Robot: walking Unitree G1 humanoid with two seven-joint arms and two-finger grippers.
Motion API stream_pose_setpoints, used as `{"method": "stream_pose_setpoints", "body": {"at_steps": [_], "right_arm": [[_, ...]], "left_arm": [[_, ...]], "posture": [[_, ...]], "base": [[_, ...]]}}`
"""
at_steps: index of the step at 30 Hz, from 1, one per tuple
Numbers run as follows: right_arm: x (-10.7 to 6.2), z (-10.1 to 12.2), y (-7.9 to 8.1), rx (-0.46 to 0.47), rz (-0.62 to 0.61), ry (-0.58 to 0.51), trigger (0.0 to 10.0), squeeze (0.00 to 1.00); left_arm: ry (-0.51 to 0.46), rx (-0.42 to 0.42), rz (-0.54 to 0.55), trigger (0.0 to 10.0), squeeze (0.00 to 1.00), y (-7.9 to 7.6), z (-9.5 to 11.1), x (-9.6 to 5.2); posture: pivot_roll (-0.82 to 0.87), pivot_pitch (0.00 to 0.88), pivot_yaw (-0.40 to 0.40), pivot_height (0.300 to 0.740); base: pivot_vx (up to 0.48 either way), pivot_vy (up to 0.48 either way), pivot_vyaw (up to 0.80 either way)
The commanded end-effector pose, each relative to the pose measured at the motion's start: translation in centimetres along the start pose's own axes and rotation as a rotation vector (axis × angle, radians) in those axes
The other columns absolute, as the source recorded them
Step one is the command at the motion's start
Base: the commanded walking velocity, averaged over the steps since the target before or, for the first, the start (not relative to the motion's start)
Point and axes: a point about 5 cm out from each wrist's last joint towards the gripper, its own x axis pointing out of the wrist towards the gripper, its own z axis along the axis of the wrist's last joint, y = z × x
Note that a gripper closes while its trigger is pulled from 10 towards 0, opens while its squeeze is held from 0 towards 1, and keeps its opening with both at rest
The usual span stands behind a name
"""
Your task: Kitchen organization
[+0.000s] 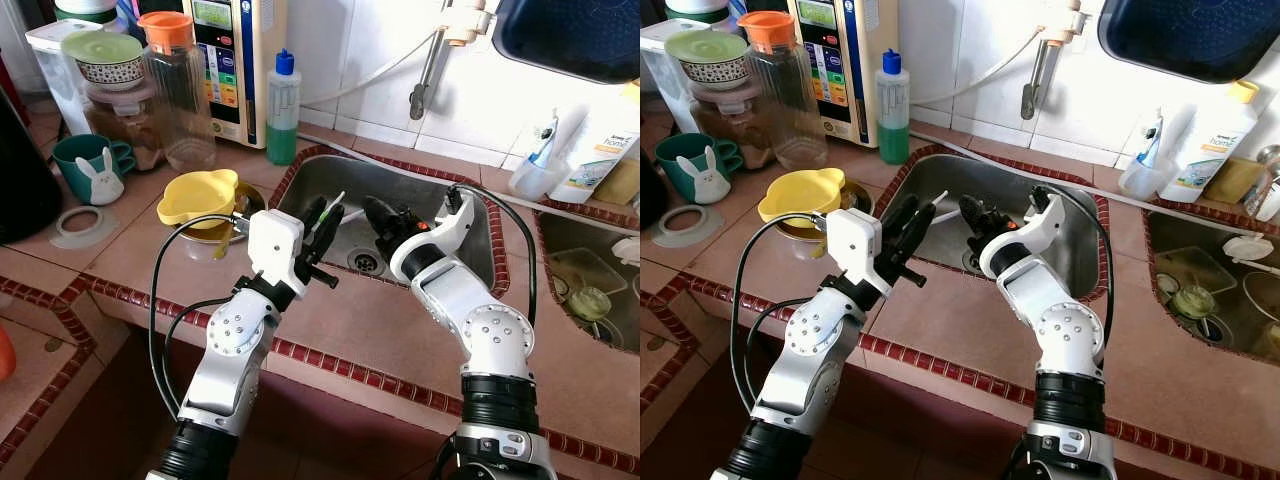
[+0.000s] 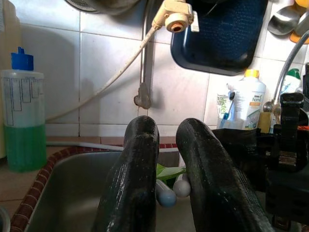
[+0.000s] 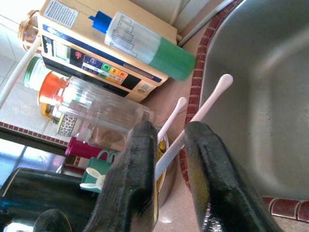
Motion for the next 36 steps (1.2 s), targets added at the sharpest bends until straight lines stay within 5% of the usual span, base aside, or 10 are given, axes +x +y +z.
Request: {"method": "stream_pose_setpoints", "body": {"at_steps": [1,11,23,24,25,26,28,36], "right_arm": [[0.4,-0.2,2.1,-0.023,0.084,0.023,10.0,1.00],[0.0,0.1,2.2,0.039,0.103,0.058,10.0,1.00],[0.3,1.4,2.4,0.149,0.088,-0.024,10.0,1.00],[0.4,1.6,2.4,0.166,0.084,-0.038,4.4,1.00],[0.5,1.6,2.4,0.171,0.083,-0.043,4.4,1.00],[0.5,1.7,2.5,0.183,0.085,-0.046,0.0,0.72],[0.6,1.7,2.6,0.198,0.089,-0.048,0.0,0.04],[1.0,1.4,2.8,0.250,0.094,-0.046,0.0,0.00]], "left_arm": [[-0.023,0.004,-0.029,10.0,0.00,-0.8,0.5,0.5],[-0.074,0.017,-0.018,10.0,0.00,-0.9,1.2,1.7],[-0.092,0.001,-0.043,10.0,0.00,-1.6,1.4,2.2],[-0.091,0.000,-0.043,10.0,0.00,-1.6,1.3,2.2],[-0.092,-0.001,-0.043,10.0,0.00,-1.6,1.3,2.2],[-0.091,0.000,-0.043,10.0,0.00,-1.6,1.3,2.2],[-0.091,-0.002,-0.041,10.0,0.00,-1.6,1.3,2.1],[-0.090,-0.006,-0.044,10.0,0.00,-1.7,1.2,2.3]], "posture": [[0.19,0.000,-0.096,0.740],[0.19,0.000,-0.103,0.740],[0.18,0.000,-0.095,0.740],[0.18,0.000,-0.094,0.740],[0.18,0.000,-0.094,0.740],[0.18,0.000,-0.094,0.740],[0.18,0.000,-0.093,0.740],[0.18,0.000,-0.092,0.740]], "base": [[0.000,0.000,0.00],[0.000,0.000,0.00],[0.000,0.000,0.00],[0.000,0.000,0.00],[0.000,0.000,0.00],[0.000,0.000,0.00],[0.000,0.000,0.00],[0.000,0.000,0.00]]}}
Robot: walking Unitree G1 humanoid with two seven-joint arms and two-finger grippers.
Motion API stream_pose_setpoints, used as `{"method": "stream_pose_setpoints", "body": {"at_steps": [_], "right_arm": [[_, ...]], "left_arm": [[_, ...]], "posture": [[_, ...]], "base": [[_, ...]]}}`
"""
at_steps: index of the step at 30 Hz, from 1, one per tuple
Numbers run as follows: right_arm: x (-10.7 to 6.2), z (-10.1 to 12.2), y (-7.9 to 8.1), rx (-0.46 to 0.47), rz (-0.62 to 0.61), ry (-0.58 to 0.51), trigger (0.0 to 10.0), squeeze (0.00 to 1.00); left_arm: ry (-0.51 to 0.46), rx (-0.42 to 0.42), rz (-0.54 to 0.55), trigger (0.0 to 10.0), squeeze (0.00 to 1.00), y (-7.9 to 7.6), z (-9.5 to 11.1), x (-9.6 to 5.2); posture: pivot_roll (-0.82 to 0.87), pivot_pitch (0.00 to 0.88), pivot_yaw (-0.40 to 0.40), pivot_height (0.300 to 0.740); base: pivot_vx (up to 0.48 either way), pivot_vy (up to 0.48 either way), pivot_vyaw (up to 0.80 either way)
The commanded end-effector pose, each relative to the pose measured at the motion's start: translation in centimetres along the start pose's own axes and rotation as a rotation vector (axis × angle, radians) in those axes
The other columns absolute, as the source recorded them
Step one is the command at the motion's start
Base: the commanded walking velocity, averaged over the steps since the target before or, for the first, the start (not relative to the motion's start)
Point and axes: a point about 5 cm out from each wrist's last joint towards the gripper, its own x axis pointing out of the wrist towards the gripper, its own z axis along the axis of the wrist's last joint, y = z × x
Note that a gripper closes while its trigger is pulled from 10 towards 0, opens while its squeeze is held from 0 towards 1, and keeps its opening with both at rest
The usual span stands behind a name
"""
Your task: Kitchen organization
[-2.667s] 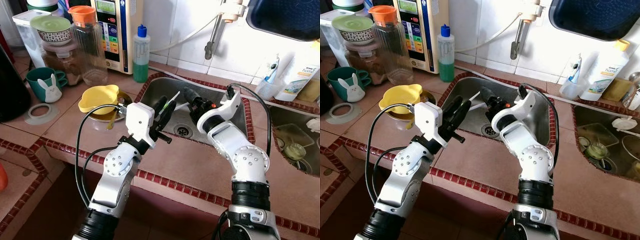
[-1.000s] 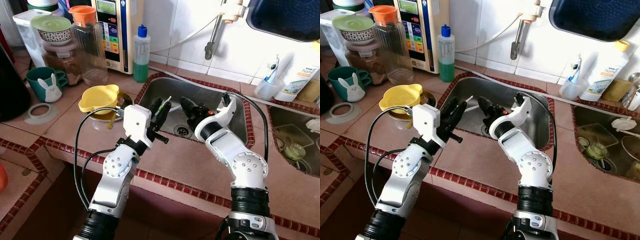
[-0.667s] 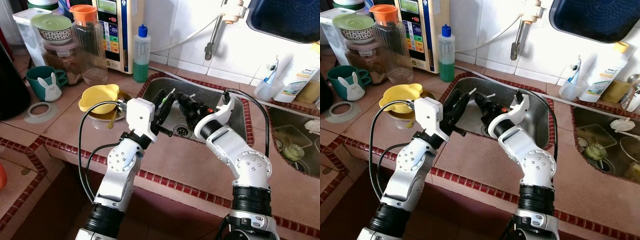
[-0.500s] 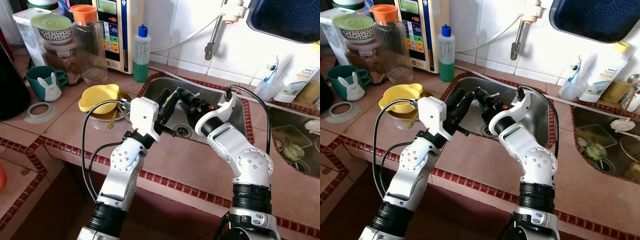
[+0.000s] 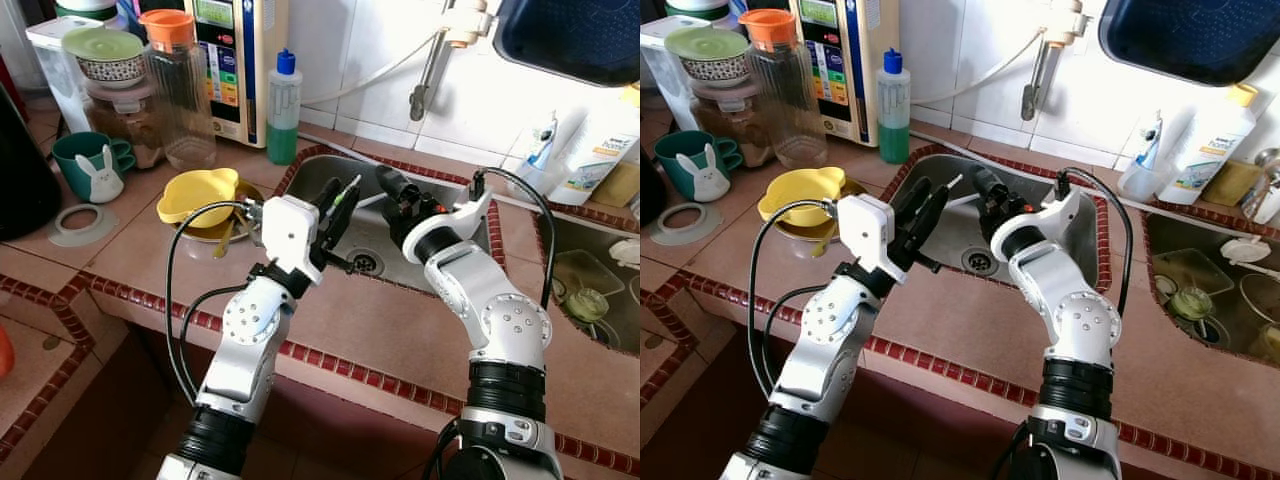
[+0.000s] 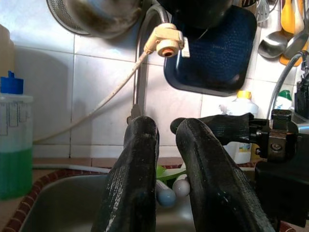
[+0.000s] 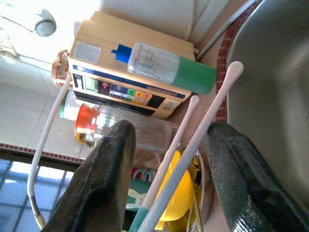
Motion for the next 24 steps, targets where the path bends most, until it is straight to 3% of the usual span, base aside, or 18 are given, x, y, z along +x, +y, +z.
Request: {"method": "stream_pose_setpoints", "body": {"at_steps": [1,24], "right_arm": [[1.0,-1.3,1.4,0.058,0.048,0.019,0.0,0.00],[0.8,-2.5,1.1,0.088,0.039,0.054,0.0,0.00]], "left_arm": [[-0.018,-0.002,-0.030,10.0,0.00,-0.6,0.3,0.6],[-0.025,-0.012,-0.039,10.0,0.00,-0.9,0.2,0.8]], "posture": [[0.18,0.000,-0.092,0.740],[0.17,0.000,-0.094,0.740]], "base": [[0.000,0.000,0.00],[0.000,0.000,0.00]]}}
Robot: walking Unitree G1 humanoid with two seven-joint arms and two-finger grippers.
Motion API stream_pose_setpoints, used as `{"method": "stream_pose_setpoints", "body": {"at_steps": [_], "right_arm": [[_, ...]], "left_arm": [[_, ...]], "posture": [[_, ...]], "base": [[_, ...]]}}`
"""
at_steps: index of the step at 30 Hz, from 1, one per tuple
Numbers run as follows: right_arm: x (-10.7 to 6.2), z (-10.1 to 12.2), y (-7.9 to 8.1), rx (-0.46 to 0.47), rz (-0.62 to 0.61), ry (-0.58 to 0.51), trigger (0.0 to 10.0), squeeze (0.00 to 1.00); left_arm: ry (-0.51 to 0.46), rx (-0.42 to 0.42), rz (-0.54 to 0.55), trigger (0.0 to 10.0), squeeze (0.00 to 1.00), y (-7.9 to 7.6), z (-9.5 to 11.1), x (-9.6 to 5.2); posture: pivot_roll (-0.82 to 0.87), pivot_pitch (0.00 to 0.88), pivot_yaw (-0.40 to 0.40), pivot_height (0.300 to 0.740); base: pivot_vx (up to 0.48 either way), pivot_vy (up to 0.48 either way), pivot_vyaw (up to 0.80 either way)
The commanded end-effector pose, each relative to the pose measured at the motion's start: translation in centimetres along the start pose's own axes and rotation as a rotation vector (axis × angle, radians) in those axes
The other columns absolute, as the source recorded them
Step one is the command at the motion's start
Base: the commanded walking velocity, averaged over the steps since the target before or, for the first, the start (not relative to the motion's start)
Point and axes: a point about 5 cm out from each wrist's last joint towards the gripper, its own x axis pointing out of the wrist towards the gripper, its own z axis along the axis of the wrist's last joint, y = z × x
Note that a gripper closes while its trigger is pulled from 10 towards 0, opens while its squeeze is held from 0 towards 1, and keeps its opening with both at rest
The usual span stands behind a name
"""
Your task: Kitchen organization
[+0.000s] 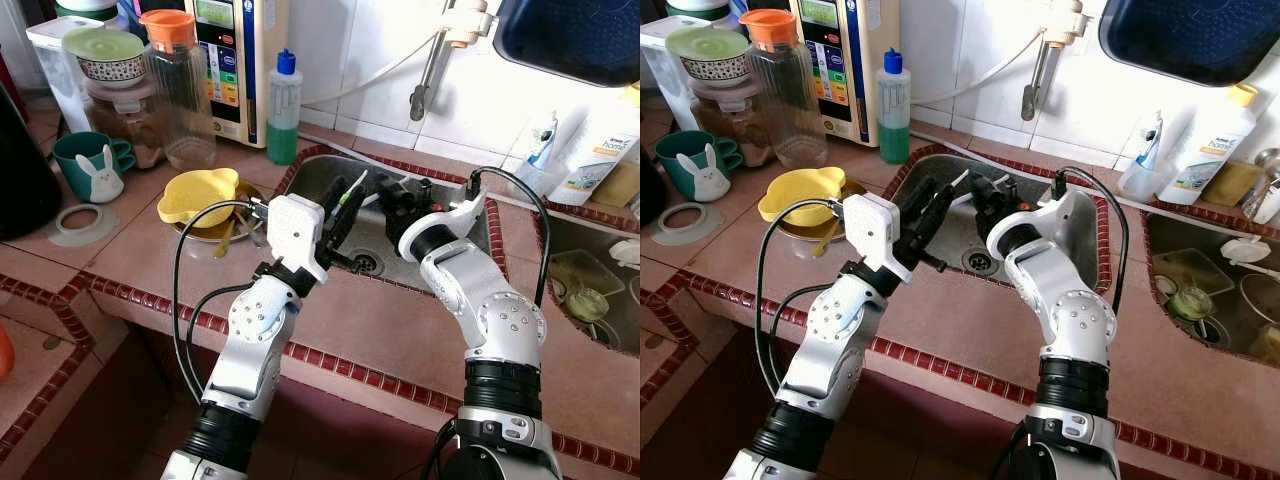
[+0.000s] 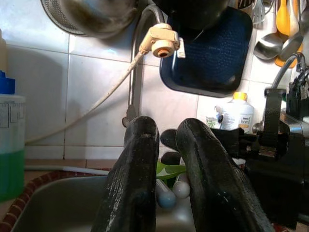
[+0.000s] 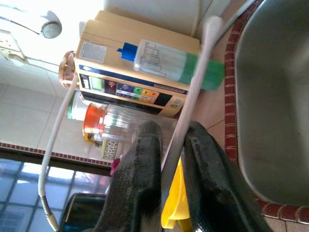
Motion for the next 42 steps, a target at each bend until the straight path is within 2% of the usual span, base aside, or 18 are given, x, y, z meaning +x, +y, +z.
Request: {"method": "stream_pose_setpoints", "body": {"at_steps": [1,8,9,10,11,12,24,28,32,34,36,38,39,42], "right_arm": [[0.7,-2.1,0.5,0.048,0.012,0.045,0.0,0.00],[0.7,-2.1,0.6,0.043,0.013,0.045,0.0,0.00],[0.7,-2.0,0.6,0.040,0.013,0.043,0.0,0.00],[0.7,-2.0,0.6,0.039,0.012,0.042,0.0,0.00],[0.7,-2.0,0.6,0.037,0.011,0.041,0.0,0.00],[0.7,-2.0,0.5,0.034,0.010,0.040,0.0,0.00],[0.6,-2.0,0.3,0.015,-0.001,0.026,0.0,0.00],[0.6,-1.8,0.2,-0.028,-0.009,0.014,0.0,0.00],[0.7,0.1,-0.7,-0.158,-0.064,-0.062,0.0,0.00],[0.8,1.4,-1.7,-0.231,-0.097,-0.094,0.0,0.00],[0.8,1.8,-2.0,-0.276,-0.112,-0.103,0.0,0.00],[1.1,2.9,-3.2,-0.406,-0.145,-0.100,0.0,0.00],[1.1,2.9,-3.2,-0.406,-0.145,-0.100,0.0,0.00],[1.3,3.3,-3.8,-0.498,-0.162,-0.084,0.0,0.00]], "left_arm": [[-0.024,-0.002,-0.028,10.0,0.00,-0.6,0.4,0.4],[-0.013,-0.016,-0.016,10.0,0.00,-0.5,0.2,0.3],[-0.011,-0.027,-0.014,10.0,0.23,-0.4,0.1,0.3],[-0.010,-0.033,-0.014,10.0,0.23,-0.4,0.1,0.3],[-0.008,-0.039,-0.015,10.0,0.73,-0.4,0.0,0.3],[-0.008,-0.044,-0.014,10.0,1.00,-0.4,0.0,0.3],[-0.009,-0.052,-0.012,10.0,1.00,0.0,0.1,0.3],[-0.008,-0.050,-0.008,10.0,1.00,0.0,0.1,0.2],[0.040,-0.031,0.004,10.0,1.00,0.5,-0.5,-0.7],[0.072,-0.015,0.024,10.0,1.00,1.1,-0.9,-1.5],[0.077,-0.013,0.028,10.0,1.00,1.3,-0.9,-1.7],[0.092,-0.002,0.039,10.0,1.00,1.7,-0.9,-2.3],[0.092,-0.002,0.039,10.0,1.00,1.7,-0.9,-2.3],[0.099,0.002,0.042,10.0,1.00,1.8,-0.9,-2.5]], "posture": [[0.17,0.000,-0.094,0.740],[0.17,0.000,-0.094,0.740],[0.17,0.000,-0.092,0.740],[0.17,0.000,-0.092,0.740],[0.17,0.000,-0.091,0.740],[0.17,0.000,-0.091,0.740],[0.18,0.000,-0.086,0.740],[0.18,0.000,-0.085,0.740],[0.19,0.000,-0.083,0.740],[0.20,0.000,-0.083,0.740],[0.20,0.000,-0.083,0.740],[0.22,0.000,-0.081,0.740],[0.22,0.000,-0.081,0.740],[0.22,0.000,-0.081,0.740]], "base": [[0.000,0.000,0.00],[0.000,0.000,0.00],[0.000,0.000,0.00],[0.000,0.000,0.00],[0.000,0.000,0.00],[0.000,0.000,0.00],[0.000,0.000,0.00],[0.000,0.000,0.00],[0.000,0.000,0.00],[0.000,0.000,0.00],[0.000,0.000,0.00],[0.000,0.000,0.00],[0.000,0.000,0.00],[0.000,0.000,0.00]]}}
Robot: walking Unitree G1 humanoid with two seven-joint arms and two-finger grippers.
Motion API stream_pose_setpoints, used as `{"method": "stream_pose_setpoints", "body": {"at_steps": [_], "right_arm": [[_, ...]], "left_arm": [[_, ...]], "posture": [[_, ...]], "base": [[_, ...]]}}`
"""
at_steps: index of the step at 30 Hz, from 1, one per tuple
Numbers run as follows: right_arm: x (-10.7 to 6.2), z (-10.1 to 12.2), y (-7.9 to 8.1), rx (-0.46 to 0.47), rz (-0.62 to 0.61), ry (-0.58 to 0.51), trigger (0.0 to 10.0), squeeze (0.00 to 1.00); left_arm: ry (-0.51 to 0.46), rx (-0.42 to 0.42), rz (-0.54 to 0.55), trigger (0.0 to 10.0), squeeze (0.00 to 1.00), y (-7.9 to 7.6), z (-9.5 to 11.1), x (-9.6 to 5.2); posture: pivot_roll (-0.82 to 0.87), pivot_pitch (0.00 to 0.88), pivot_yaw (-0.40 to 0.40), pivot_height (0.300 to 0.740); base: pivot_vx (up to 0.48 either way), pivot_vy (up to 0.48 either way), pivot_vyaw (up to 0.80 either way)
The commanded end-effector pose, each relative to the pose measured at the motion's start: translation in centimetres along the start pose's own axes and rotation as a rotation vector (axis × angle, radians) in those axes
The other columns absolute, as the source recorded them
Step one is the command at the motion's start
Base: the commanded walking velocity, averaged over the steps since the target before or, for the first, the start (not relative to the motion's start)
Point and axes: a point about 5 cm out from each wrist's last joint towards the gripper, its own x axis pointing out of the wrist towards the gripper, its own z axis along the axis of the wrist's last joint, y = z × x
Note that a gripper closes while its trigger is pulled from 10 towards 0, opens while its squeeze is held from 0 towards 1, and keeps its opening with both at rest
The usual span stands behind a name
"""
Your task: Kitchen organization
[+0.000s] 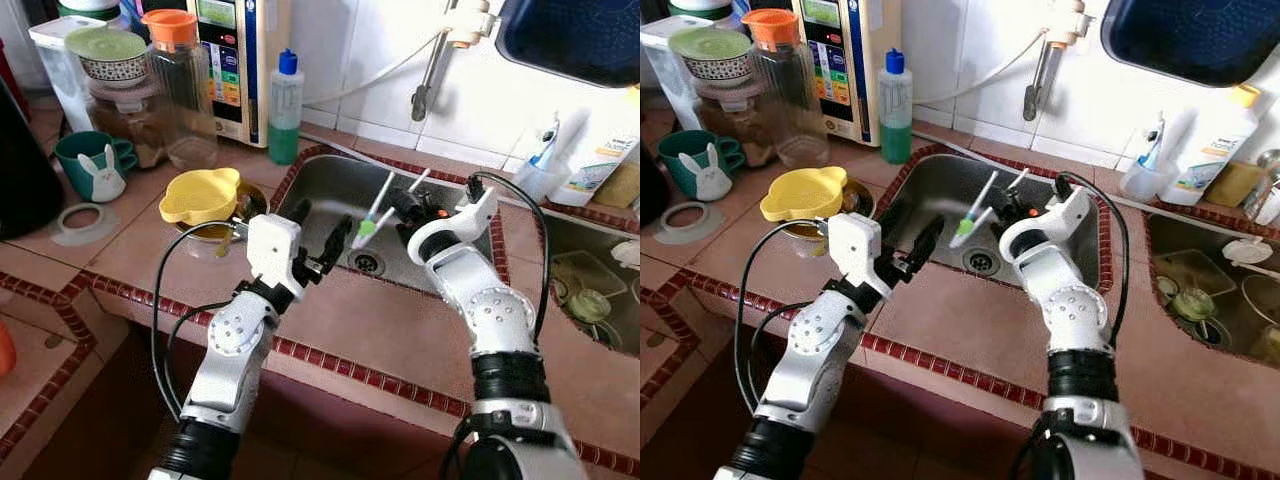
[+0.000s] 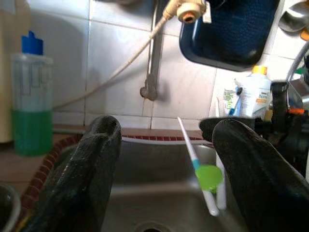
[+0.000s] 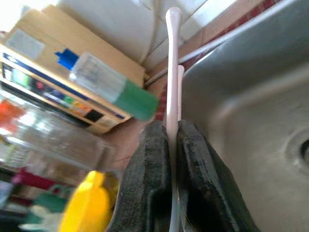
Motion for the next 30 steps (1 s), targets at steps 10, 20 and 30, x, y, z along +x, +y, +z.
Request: {"method": "stream_pose_setpoints", "body": {"at_steps": [10,20,30], "right_arm": [[1.6,1.0,-2.3,-0.551,-0.032,0.048,10.0,0.00],[1.4,0.6,-4.1,-1.018,-0.050,0.132,10.0,0.96],[0.9,0.3,-6.1,-1.113,-0.104,0.213,10.0,1.00]], "left_arm": [[0.027,0.020,-0.012,10.0,1.00,0.0,0.3,-0.5],[0.045,0.026,-0.018,10.0,1.00,-0.3,0.3,-0.7],[0.064,0.027,-0.027,10.0,1.00,-0.3,0.2,-0.6]], "posture": [[0.25,0.000,-0.076,0.740],[0.26,0.000,-0.068,0.740],[0.26,0.000,-0.063,0.740]], "base": [[0.000,0.000,0.00],[0.000,0.000,0.00],[0.000,0.000,0.00]]}}
